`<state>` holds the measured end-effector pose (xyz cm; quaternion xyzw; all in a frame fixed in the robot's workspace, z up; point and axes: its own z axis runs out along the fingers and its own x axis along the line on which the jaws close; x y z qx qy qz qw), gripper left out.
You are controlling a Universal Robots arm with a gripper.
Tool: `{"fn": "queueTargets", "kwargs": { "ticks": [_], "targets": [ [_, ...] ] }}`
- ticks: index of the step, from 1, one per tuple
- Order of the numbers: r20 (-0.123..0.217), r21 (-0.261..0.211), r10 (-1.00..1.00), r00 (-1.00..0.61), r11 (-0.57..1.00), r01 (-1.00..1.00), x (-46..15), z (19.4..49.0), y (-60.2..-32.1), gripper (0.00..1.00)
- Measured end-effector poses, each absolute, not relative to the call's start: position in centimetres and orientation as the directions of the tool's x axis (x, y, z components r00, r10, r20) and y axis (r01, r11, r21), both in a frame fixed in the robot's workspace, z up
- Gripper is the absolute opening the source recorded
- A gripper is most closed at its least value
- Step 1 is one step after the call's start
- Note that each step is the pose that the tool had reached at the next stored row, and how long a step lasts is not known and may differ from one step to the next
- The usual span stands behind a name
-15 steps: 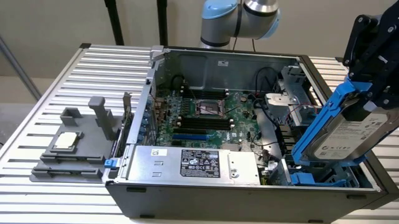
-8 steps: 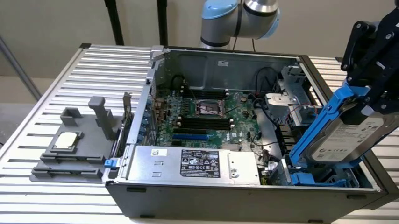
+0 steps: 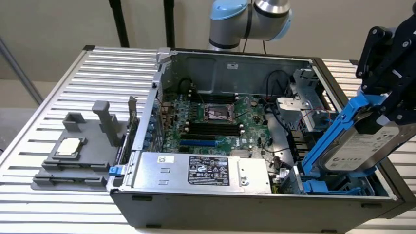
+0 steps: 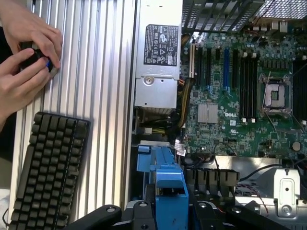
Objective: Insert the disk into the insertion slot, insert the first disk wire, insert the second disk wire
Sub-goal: 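Insert the disk into the insertion slot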
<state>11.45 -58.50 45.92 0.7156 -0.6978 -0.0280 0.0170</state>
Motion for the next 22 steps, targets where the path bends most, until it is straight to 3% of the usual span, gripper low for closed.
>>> {"fn": "queueTargets", "kwargs": {
  "ticks": [22],
  "targets": [
    [-0.022,0.046,-0.999,0.025,-0.026,-0.999,11.15,45.21,-58.86,0.33]
  ]
}}
